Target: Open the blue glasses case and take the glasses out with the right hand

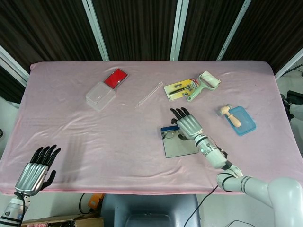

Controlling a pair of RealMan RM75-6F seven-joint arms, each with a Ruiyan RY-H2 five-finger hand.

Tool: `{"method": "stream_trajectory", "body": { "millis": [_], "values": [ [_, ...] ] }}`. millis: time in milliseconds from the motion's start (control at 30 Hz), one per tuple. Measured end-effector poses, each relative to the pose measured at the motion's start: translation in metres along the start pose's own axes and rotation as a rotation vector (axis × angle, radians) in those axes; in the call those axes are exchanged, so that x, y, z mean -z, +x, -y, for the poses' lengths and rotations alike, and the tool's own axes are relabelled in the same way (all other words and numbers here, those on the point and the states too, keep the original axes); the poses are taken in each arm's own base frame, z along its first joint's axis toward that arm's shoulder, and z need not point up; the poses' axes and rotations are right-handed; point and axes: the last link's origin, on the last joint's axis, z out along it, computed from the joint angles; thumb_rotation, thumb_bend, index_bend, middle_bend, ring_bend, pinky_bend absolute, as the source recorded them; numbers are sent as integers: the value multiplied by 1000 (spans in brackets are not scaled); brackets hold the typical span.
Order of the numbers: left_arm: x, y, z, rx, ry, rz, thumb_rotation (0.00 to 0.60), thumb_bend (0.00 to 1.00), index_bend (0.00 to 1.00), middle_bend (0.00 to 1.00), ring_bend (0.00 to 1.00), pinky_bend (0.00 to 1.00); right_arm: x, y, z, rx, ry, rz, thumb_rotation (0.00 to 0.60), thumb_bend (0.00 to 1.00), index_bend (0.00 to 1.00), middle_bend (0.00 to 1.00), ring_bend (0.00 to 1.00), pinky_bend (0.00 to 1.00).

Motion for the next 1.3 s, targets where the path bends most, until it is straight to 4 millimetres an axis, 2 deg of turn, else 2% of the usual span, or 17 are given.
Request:
{"method": "stream_trajectory", "body": {
  "millis": [200,467,1300],
  "values": [
    [1,1,0,5,-6,0,600,498,0,0,0,37,-6,4,0,7,-16,8,600,423,518,27,0,0],
    [1,1,1,3,-5,3,600,498,0,0,0,37,-11,4,-10,15,-64,17,600,497,562,41,0,0],
    [1,1,1,4,-4,2,600,499,0,0,0,36,-21,-3,-6,-15,-78,29,600,504,633,70,0,0]
  ]
}}
